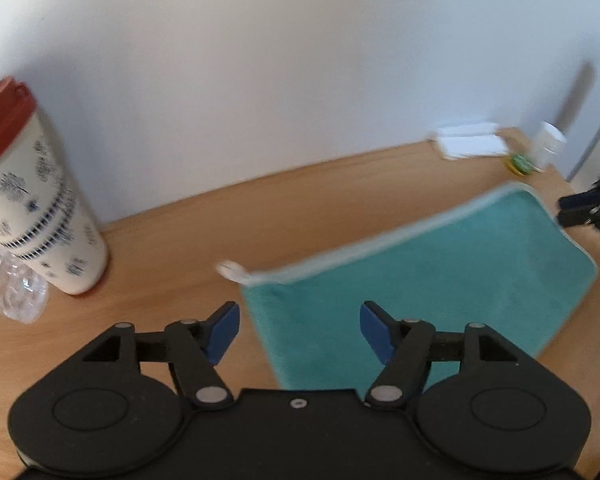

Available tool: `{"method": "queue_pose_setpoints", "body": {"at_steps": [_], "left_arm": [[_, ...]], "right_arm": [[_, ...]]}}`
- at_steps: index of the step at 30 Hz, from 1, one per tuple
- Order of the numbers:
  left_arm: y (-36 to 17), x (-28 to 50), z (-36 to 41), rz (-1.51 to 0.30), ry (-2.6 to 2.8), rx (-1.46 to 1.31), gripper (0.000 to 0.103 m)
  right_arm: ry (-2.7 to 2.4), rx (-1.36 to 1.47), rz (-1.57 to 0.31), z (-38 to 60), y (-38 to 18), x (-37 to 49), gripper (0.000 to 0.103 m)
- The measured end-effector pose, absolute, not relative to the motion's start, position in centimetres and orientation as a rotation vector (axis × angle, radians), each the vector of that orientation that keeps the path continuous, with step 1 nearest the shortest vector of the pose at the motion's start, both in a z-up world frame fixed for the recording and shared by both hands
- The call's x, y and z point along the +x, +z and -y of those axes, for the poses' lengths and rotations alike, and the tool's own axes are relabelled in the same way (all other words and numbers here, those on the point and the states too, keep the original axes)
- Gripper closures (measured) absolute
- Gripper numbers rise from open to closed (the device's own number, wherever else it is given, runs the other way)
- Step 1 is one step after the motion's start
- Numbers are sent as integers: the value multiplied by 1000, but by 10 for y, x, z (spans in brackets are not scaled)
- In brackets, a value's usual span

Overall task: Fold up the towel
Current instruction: 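Open both tools and release the folded teal towel onto the table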

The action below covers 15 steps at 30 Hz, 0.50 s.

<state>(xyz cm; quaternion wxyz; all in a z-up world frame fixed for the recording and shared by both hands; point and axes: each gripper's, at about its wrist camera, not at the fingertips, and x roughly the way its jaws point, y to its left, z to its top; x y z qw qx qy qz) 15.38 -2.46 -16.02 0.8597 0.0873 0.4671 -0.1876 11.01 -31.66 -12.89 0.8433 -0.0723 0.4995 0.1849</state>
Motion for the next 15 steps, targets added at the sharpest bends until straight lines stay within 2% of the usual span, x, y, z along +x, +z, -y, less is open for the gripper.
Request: {"method": "queue_pose_setpoints", "body": {"at_steps": [7,12,15], "left_arm": [[-202,126,44,-1054,-316,273,36],[-207,132,23,-1105,-278,138,35],[-206,127,21,-1081,-279,163,34]], "right_arm": [[349,-145,-1132,327,-153,86,86],[337,-122,-1128,336,-153,78,86],[347,-144,-1118,336,-154,72,86]]}}
